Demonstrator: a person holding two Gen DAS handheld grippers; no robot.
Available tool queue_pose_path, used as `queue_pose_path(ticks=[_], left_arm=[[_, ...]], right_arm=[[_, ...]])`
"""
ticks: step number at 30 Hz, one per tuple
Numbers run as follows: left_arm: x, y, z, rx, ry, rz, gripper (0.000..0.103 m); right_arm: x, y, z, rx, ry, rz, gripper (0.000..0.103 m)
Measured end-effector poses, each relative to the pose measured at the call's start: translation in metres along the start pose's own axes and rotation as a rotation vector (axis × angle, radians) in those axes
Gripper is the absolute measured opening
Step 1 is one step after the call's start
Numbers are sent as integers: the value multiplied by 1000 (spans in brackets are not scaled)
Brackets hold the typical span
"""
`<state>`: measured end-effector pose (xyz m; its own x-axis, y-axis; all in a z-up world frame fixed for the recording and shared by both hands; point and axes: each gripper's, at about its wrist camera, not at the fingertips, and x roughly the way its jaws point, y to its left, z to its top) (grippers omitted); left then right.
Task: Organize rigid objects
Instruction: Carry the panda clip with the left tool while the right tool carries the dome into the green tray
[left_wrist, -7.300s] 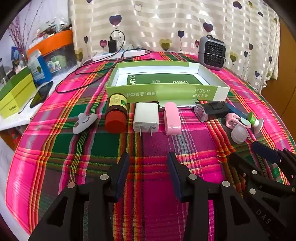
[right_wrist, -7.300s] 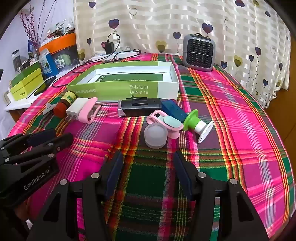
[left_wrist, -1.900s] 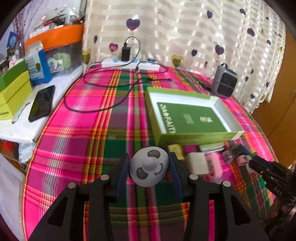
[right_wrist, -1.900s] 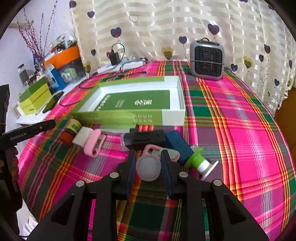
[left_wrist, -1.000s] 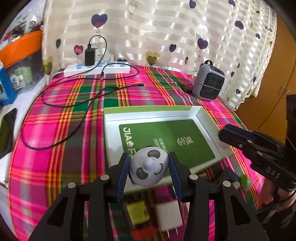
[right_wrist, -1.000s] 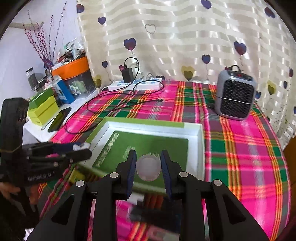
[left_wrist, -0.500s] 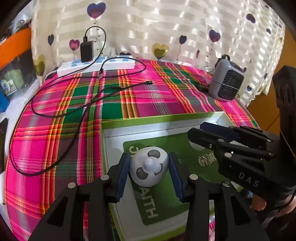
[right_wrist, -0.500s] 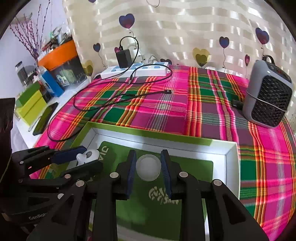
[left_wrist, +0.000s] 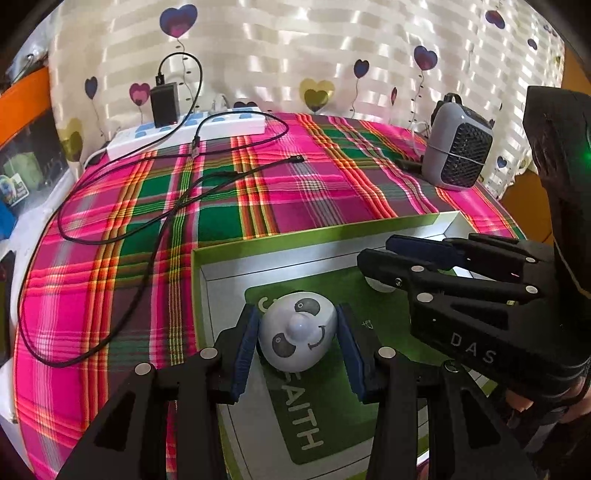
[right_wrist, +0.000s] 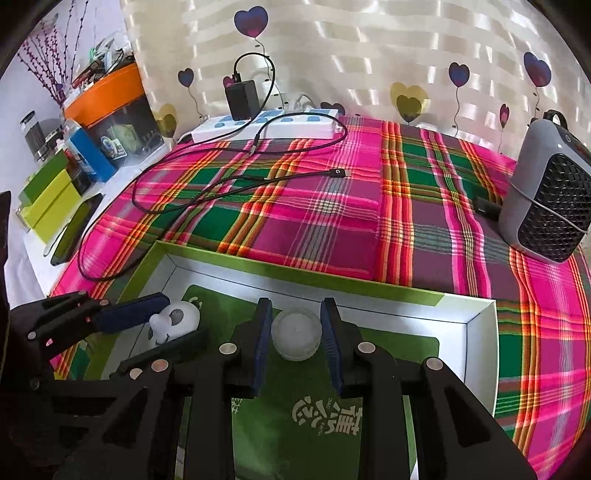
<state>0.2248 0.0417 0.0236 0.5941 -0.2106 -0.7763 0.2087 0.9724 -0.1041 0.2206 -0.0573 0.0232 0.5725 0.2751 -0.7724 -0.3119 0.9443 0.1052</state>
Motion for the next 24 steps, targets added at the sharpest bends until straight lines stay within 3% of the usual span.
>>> queue_pose_path(ticks=[24], left_arm=[[4,-5,0,38,28,18,42]], right_arm=[[5,-5,0,50,24,-6,31]])
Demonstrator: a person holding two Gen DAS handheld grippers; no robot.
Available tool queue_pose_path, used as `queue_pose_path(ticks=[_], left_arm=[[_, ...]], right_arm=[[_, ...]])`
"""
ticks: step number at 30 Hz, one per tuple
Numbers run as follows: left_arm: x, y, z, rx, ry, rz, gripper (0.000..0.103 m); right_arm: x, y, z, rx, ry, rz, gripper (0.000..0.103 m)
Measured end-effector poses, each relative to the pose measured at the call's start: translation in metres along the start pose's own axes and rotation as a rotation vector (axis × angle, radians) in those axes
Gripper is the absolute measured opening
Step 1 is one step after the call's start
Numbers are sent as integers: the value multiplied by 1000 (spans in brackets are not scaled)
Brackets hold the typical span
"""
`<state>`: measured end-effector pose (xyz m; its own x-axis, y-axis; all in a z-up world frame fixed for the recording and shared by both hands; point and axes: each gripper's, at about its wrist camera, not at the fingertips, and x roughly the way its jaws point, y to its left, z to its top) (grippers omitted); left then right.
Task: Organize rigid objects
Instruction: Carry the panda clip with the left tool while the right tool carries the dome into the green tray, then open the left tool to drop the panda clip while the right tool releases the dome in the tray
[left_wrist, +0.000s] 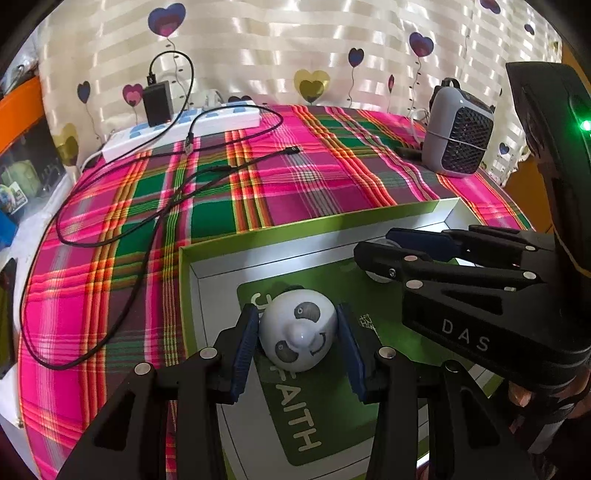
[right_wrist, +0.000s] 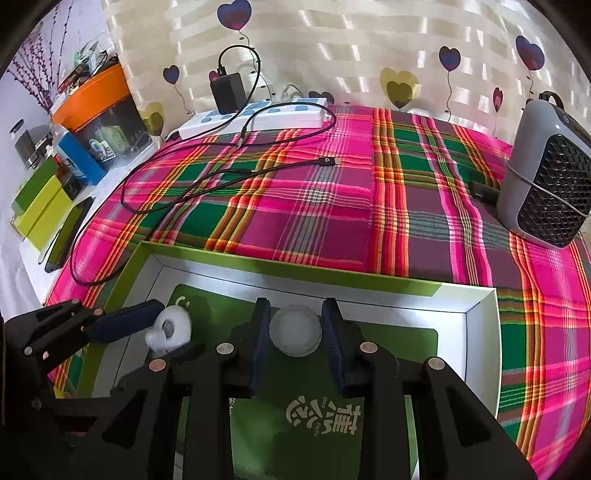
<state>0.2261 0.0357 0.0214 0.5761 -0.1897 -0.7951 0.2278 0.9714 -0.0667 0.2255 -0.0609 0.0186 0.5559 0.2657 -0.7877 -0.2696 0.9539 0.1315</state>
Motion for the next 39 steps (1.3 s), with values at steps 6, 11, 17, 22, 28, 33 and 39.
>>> queue_pose_path(ticks=[6,11,17,22,28,33,39], left_arm=[[-3,3,0,-19,-16,-10,42],[-14,5,-3,-33,-40,-5,42],[-31,10,-3,-55,-81,-4,42],[-45,12,-7,-66,-98,-11,42],[-76,17,-27,-74,-141,-17,42],[-96,25,-47,-114,-160,-13,42],[-115,27,-75,-134,-175,-27,42]], right_arm=[[-5,-4,0,24,-17,20,41],[-25,-15,2,63,-68,43,41],[-56,-34,4,120,-133,43,41],[-76,-41,-3,128,-160,31,41],[-110,-48,-34,85,-212,-12,41],[-127,-54,-61,68,-210,-42,41],[-148,-62,-98,54,-234,-56,41]])
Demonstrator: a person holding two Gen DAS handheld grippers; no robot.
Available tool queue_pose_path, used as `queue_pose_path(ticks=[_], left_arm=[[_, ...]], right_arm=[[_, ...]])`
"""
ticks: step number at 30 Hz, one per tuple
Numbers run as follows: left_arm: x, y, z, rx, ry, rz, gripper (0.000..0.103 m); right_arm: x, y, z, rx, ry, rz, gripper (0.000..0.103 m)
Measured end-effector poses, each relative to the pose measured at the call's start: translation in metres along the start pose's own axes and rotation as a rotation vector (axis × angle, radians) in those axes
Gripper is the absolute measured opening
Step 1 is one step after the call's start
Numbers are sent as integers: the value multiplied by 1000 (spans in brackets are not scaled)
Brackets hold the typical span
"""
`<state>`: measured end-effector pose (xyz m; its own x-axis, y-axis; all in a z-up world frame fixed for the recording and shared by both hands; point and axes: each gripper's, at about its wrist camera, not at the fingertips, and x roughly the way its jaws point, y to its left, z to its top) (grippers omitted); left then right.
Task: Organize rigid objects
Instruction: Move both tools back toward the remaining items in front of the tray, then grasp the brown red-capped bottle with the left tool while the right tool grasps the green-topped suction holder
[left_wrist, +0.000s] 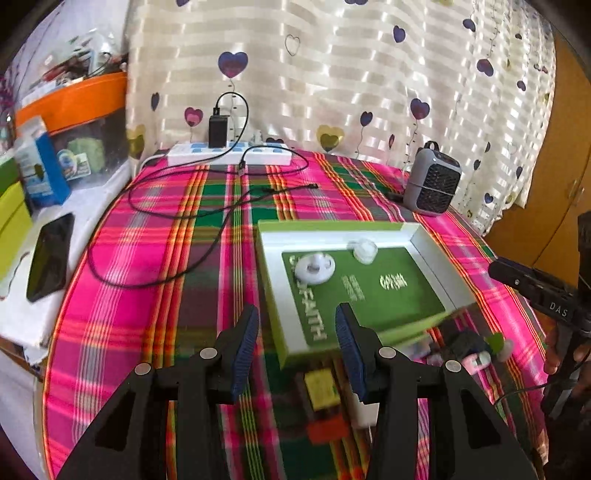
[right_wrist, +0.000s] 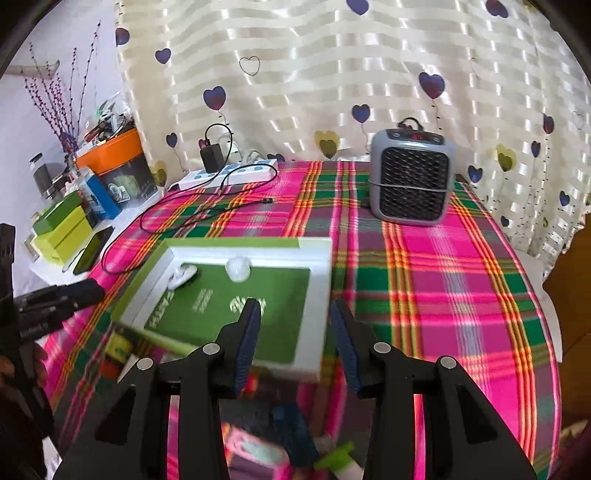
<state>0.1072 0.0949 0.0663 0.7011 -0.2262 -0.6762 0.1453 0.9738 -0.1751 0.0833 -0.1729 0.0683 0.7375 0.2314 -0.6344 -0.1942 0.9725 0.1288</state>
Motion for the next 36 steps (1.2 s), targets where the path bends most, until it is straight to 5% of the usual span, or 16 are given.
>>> queue_pose_path(ticks=[5,12,36], left_arm=[[-10,12,-30,-57,28,-7,42],[-19,5,-42,-42,25,-37,42],[24,-5,-54,-27,147,-3,42]], right_arm=[[-21,-19,-33,-17,6,-73,41],[-26,-22,-66,-51,61,-60,41],[-1,-19,-84,-126,178,-115,41]])
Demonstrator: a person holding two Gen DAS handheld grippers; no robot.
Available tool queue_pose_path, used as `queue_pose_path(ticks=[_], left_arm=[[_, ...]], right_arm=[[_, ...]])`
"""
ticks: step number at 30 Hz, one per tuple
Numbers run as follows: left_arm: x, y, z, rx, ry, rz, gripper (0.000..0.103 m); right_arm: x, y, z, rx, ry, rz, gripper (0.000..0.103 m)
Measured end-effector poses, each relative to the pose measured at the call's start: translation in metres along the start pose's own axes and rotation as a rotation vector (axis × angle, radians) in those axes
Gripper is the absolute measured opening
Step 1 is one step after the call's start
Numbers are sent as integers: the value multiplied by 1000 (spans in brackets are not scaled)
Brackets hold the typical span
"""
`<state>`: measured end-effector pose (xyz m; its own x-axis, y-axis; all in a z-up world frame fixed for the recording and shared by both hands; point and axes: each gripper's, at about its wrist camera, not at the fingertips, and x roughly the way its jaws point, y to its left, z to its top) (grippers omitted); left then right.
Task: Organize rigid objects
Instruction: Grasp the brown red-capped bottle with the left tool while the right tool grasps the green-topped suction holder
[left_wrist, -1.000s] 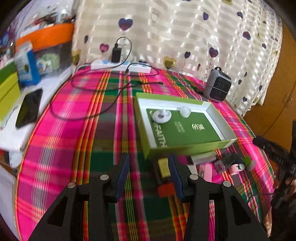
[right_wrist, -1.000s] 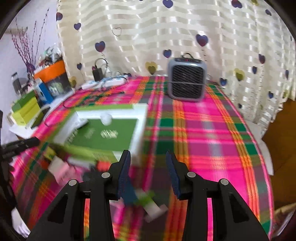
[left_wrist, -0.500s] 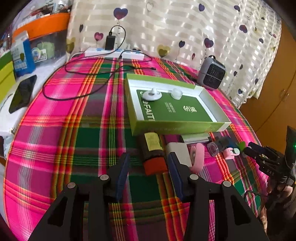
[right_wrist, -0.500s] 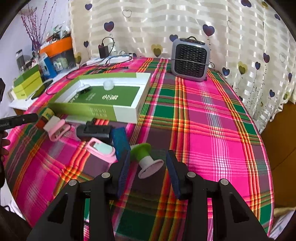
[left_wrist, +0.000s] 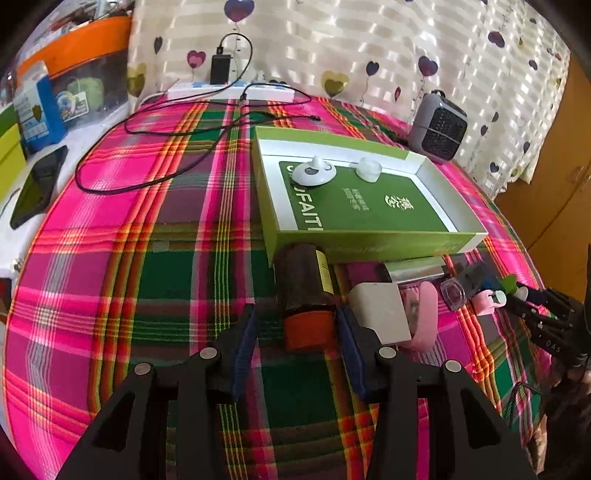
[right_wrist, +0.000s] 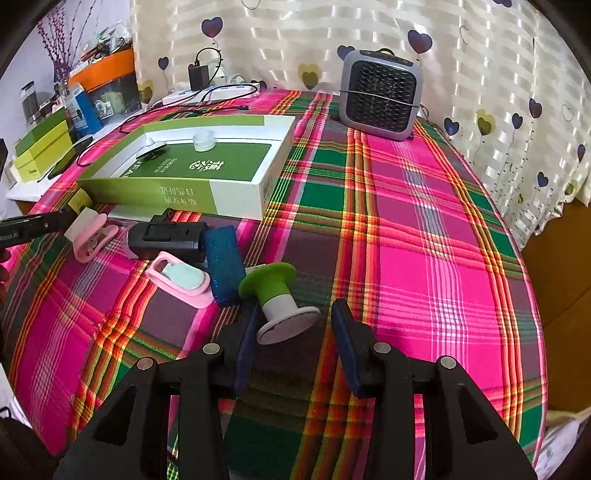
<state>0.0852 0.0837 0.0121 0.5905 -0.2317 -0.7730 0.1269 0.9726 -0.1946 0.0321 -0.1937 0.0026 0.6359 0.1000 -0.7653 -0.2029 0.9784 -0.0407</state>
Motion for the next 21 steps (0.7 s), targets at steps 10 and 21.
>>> queue_pose_path(ticks=[10,21], left_arm=[[5,0,7,-27,10,17,42],[8,1,9,-49,-3,24,39]], right_arm=[[4,6,6,-47,1,-17,41],[4,4,5,-18,-4,14,35]])
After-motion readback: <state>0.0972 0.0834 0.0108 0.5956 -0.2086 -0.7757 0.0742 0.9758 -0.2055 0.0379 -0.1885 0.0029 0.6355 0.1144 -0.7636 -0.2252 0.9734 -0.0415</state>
